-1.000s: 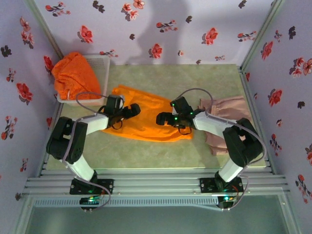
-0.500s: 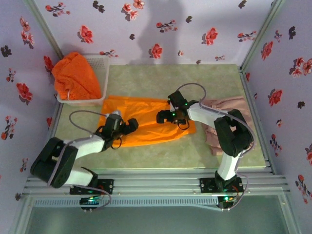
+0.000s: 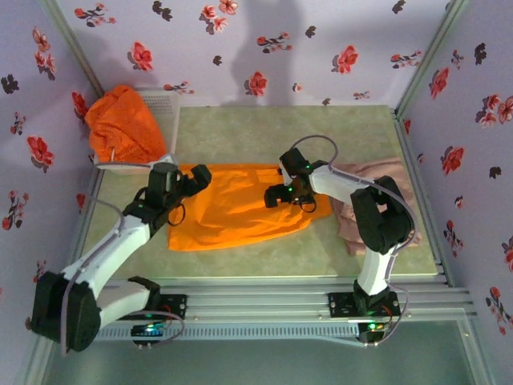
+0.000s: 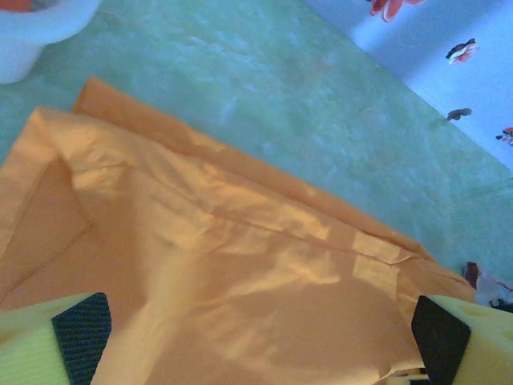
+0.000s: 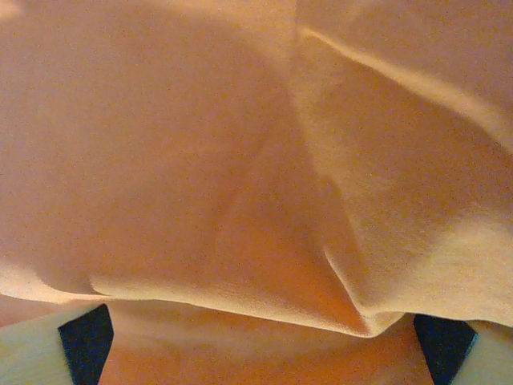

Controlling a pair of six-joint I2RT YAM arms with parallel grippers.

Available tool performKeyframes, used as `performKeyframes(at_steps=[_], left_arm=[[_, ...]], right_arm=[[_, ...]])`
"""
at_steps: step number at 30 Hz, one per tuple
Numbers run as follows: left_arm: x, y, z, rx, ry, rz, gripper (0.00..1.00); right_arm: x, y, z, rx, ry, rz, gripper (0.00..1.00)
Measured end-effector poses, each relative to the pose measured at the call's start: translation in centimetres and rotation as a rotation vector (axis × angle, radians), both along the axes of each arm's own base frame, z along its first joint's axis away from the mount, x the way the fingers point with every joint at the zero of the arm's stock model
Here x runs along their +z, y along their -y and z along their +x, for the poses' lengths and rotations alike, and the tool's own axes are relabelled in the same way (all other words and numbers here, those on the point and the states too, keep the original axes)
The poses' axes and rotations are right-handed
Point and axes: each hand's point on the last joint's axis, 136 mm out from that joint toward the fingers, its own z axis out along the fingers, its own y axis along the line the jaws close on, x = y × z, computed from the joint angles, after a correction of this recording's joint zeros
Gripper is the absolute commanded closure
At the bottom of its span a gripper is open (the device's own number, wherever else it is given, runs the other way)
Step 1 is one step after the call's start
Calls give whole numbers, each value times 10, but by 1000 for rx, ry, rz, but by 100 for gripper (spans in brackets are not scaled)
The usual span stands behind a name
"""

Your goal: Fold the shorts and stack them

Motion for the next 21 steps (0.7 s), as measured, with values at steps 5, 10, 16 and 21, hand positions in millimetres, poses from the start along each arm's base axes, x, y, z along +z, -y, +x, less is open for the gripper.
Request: performKeyframes(at_steps=[5, 10, 16, 21], left_arm=[[-41, 20, 17, -74, -114, 14, 1], [-90, 31, 32, -110, -221, 23, 0], [-126, 17, 50, -75, -281, 32, 1], [-129, -6, 65, -24, -271, 51, 1]], right_arm=[[0, 0, 0, 0, -1, 1, 1], [0, 0, 0, 0, 0, 1, 1], [0, 0, 0, 0, 1, 1, 1], [-3, 0, -1, 0, 2, 2, 1]])
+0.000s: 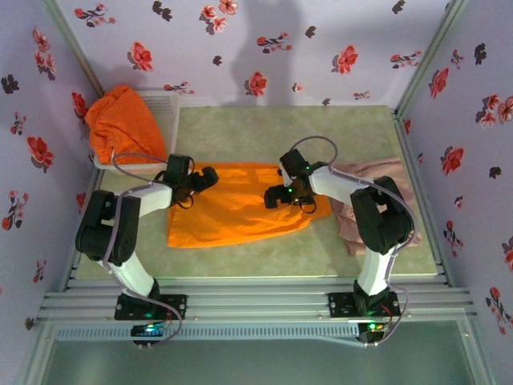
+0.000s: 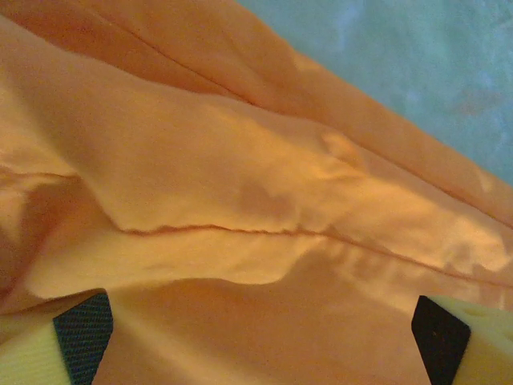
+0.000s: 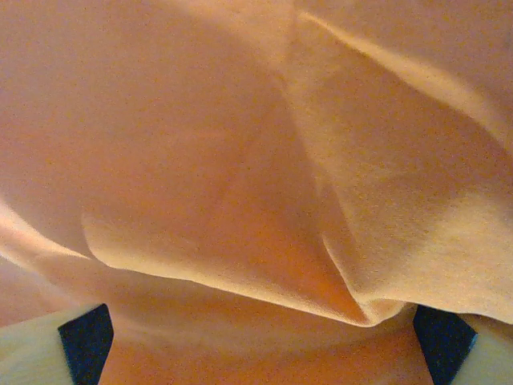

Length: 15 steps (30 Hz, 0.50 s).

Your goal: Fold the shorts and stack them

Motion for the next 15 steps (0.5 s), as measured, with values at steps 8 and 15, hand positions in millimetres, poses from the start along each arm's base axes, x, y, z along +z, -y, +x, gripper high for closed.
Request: performKeyframes(at_steps=[8, 15], left_arm=[[32, -24, -10, 13, 41, 103, 1], [122, -7, -24, -39, 256, 68, 1]], right_arm=[[0, 0, 0, 0, 6, 7, 1], [29, -1, -7, -20, 52, 73, 1]])
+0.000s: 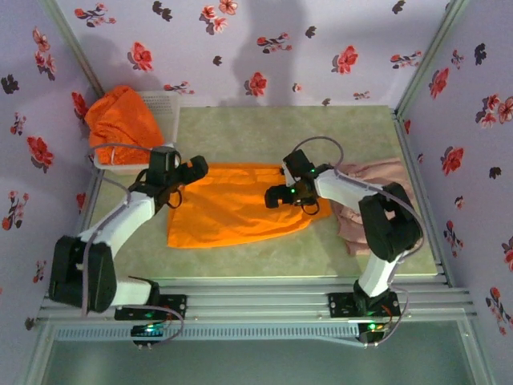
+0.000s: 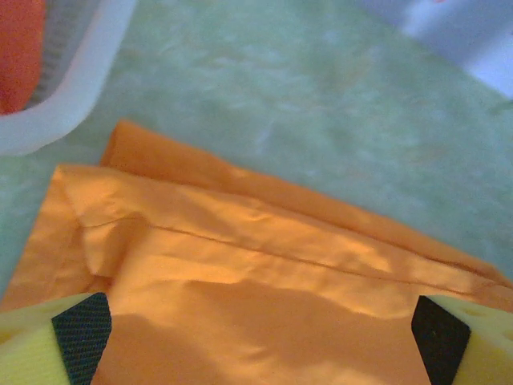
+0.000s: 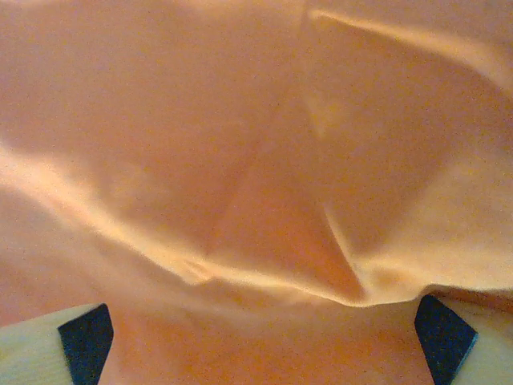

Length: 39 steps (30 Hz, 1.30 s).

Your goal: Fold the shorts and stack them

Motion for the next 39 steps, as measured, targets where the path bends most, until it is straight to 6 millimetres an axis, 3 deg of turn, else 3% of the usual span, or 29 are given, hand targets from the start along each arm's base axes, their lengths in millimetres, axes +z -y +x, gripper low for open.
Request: performKeyframes(at_steps=[3, 7, 12, 15, 21, 24, 29, 33, 36, 39], left_arm=[[18, 27, -16, -82, 44, -22, 0], [10, 64, -40, -198, 36, -28, 0], [-22, 101, -64, -313, -18, -30, 1], [-51, 109, -69, -323, -74, -30, 1], [-113, 93, -86, -267, -210, 14, 1], [-128, 82, -91, -230, -239, 34, 1], [-126, 71, -87, -178, -222, 17, 1], [-119, 57, -95, -148, -220, 26, 1], [-89, 45, -95, -121, -165, 9, 0], [-48, 20, -83, -51, -92, -9, 1]], right_arm=[[35, 5, 2, -26, 86, 33, 1], [70, 32, 9, -119, 191, 41, 1], [62, 80, 10, -256, 175, -13, 1], [50, 102, 6, -310, 135, -56, 2], [39, 121, 2, -359, 99, -81, 3], [35, 123, 1, -363, 89, -85, 3], [24, 120, -1, -354, 48, -85, 3], [18, 117, -3, -344, 23, -76, 3], [19, 114, -4, -336, 19, -59, 3], [20, 111, -3, -329, 18, -44, 3]])
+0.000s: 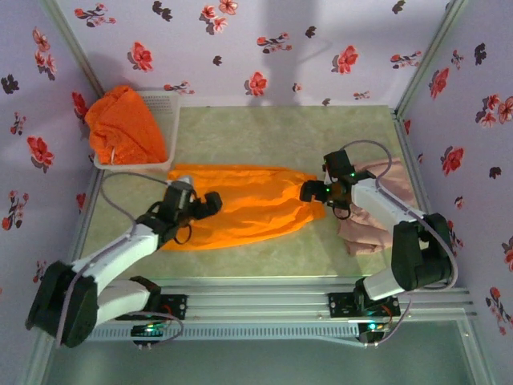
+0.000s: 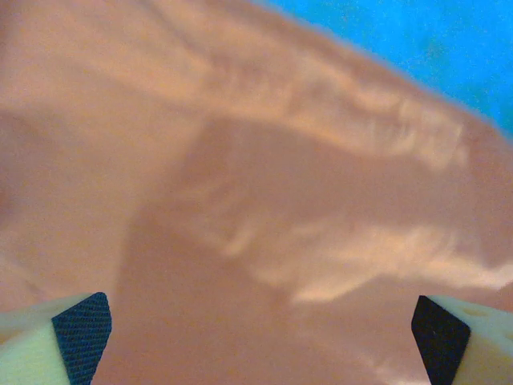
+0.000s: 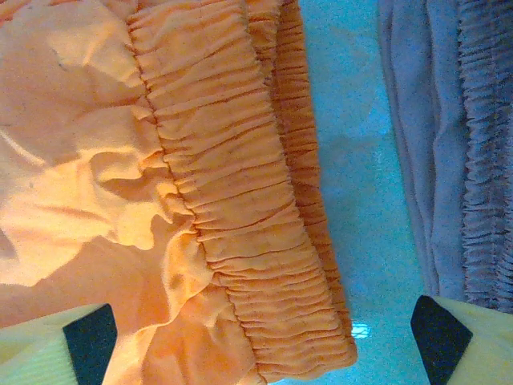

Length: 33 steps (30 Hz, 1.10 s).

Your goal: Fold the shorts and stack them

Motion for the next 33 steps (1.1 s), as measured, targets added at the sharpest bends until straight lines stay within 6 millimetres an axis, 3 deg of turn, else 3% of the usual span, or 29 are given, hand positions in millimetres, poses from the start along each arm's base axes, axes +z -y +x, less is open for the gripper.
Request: performKeyframes(at_steps=[3, 5, 7, 10, 15, 22, 28, 30, 33], left_arm=[[33, -35, 14, 92, 51, 18, 4], [39, -59, 18, 149, 44, 49, 7], [32, -81, 19, 195, 3, 84, 12], [11, -98, 21, 226, -73, 121, 23], [-27, -92, 33, 187, -197, 139, 34], [-49, -82, 65, 148, -250, 149, 53], [-69, -79, 81, 126, -300, 173, 63], [-76, -79, 81, 121, -317, 180, 72], [-82, -78, 82, 107, -331, 193, 94]], right_arm=[[1, -7, -2, 21, 4, 10, 3], [2, -15, -4, 47, 7, 13, 3], [4, -32, -11, 99, 10, 15, 3], [7, -60, -18, 182, 16, 18, 2], [4, -94, -16, 260, 25, 24, 2], [-3, -96, -16, 267, 9, 13, 1], [-3, -95, -16, 265, 10, 9, 1], [-4, -95, -16, 264, 12, 7, 1], [-4, -95, -16, 264, 12, 6, 1]])
